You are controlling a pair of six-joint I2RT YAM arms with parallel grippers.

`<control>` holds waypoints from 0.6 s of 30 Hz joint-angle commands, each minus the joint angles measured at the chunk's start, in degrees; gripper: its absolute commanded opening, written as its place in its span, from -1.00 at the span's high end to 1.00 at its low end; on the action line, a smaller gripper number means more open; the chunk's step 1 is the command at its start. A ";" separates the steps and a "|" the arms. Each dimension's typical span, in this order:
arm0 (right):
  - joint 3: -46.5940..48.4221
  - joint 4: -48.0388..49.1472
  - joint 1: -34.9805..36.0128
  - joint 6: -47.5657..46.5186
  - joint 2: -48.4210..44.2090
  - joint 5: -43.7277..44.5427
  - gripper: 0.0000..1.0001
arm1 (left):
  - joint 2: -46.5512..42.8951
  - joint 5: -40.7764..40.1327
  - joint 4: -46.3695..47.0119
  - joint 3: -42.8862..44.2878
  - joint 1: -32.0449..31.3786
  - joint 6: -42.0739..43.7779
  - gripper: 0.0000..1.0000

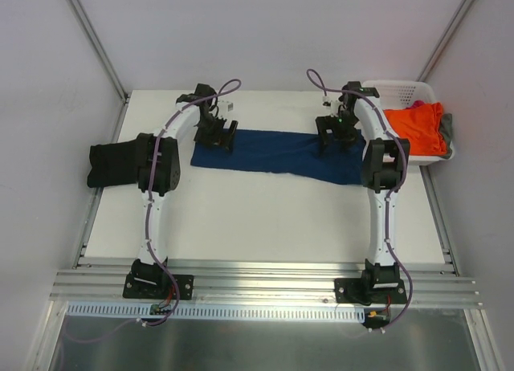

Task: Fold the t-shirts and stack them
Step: Fold the other side of the tshirt into a rectangle, then rotate the tshirt 90 degrees

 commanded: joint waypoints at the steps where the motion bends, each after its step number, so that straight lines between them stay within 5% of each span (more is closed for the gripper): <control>1: 6.38 4.79 -0.01 1.40 1.62 3.04 -0.93 | -3.66 -0.50 -4.17 -5.41 -0.21 0.19 -0.98; 18: 10.79 16.31 0.87 2.99 0.21 5.86 -0.93 | -9.55 -2.52 -4.25 -12.19 -8.20 0.10 -0.98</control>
